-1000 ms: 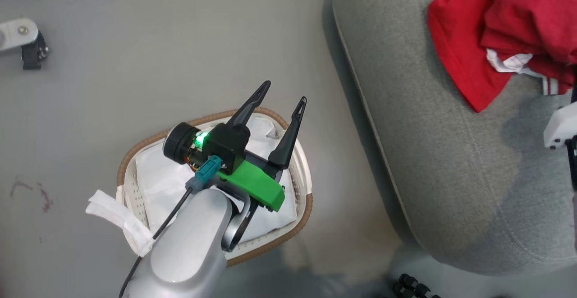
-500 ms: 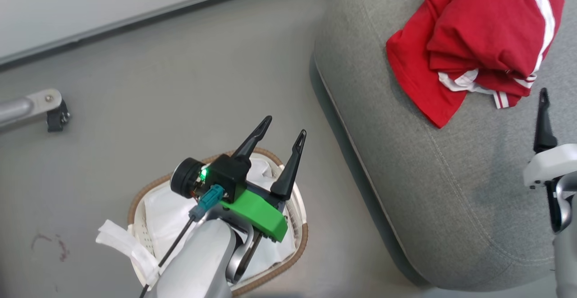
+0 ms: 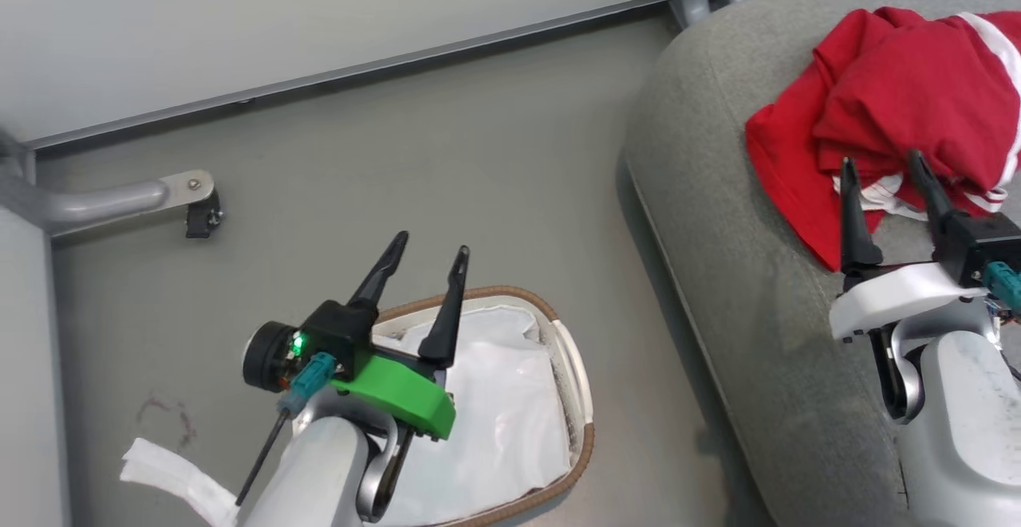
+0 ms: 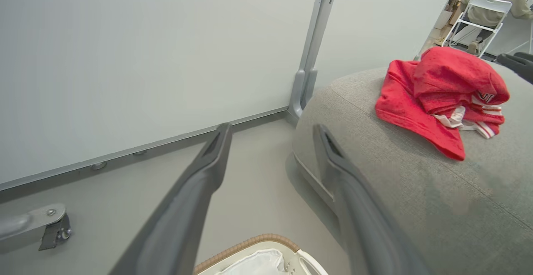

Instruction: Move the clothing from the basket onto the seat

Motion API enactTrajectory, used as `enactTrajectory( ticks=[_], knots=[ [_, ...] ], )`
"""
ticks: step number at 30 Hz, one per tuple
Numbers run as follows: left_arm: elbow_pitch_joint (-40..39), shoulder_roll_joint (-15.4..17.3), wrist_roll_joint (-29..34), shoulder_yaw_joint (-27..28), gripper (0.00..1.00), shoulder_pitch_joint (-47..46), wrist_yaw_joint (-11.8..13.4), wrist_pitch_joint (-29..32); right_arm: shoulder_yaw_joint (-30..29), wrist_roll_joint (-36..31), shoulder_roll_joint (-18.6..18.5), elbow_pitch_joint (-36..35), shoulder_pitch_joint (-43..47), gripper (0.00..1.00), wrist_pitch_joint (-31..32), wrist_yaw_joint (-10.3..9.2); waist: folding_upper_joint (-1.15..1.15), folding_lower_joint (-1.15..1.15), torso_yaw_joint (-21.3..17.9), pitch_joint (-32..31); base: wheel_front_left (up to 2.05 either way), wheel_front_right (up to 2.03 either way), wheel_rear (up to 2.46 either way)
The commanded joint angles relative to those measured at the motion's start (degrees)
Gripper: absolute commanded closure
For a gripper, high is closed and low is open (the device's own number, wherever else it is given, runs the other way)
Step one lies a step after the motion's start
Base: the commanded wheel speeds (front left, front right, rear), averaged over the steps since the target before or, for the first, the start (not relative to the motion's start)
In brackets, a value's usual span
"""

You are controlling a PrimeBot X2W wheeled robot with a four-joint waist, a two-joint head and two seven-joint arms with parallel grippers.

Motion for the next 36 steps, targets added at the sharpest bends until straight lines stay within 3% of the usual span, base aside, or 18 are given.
enactTrajectory(
  ticks=[1, 15, 27, 36],
  knots=[
    [0.0, 0.1, 1.0, 1.4, 0.0, 1.3, 0.2, 0.0, 0.5, 0.7, 0.3, -0.3, 0.7, 0.0, 0.0, -0.08, 0.0, 0.0, 4.2, -1.6, 0.0, 0.0, 0.0],
    [0.4, 0.1, 2.9, 12.1, 0.0, 6.4, 2.4, 0.0, 2.1, 1.3, 2.8, 1.3, 3.0, 0.0, 0.0, -0.08, 0.0, 0.0, 11.4, -4.6, 0.0, 0.0, 0.0],
    [-0.4, 0.1, 3.6, 16.2, 0.0, 14.6, 3.3, 0.0, 3.6, 2.7, 3.1, 2.7, 11.1, 0.0, 0.0, -0.08, 0.0, 0.0, 11.3, -10.4, 0.0, 0.0, 0.0],
    [-1.3, 0.1, 0.4, 16.9, 0.0, 19.2, 1.8, 0.0, 4.1, 3.5, 3.2, 3.0, 15.4, 0.0, 0.0, -0.08, 0.0, 0.0, 11.4, -13.0, 0.0, 0.0, 0.0]
  ],
)
